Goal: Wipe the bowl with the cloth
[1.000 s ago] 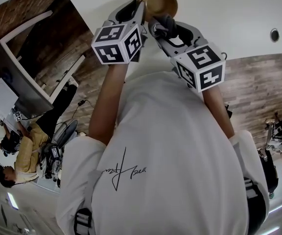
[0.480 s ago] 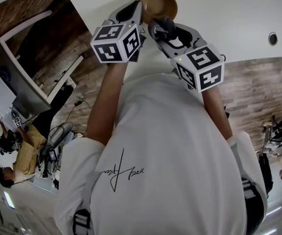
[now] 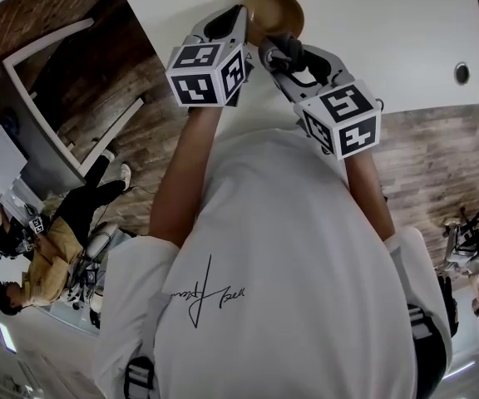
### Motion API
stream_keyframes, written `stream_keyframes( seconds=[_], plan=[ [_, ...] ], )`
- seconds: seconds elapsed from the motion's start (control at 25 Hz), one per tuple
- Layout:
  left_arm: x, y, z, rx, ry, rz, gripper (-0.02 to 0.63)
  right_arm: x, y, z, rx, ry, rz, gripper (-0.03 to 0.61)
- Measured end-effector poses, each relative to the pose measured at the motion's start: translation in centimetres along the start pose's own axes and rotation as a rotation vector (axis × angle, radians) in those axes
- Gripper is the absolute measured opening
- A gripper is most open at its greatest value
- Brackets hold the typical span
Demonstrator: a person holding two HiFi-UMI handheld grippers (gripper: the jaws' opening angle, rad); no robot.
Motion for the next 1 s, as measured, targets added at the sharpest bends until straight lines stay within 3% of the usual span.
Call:
stream_keyframes(
  seconds=[1.0],
  plan=[
    [0.1, 0.0, 0.6, 0.026, -0.003, -0.038, 0.021, -0.4, 1.1, 0.2, -0.035, 0.017, 0.074, 0.18]
  ],
)
Point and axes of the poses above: the fingertips, and each gripper's own axes: x forward along the fingers, y to its right, z out of its underside, the point moved 6 cm from there along -x, backward along the fingers, and after that the axes turned 8 degrees about z, right-handed, at the moved point
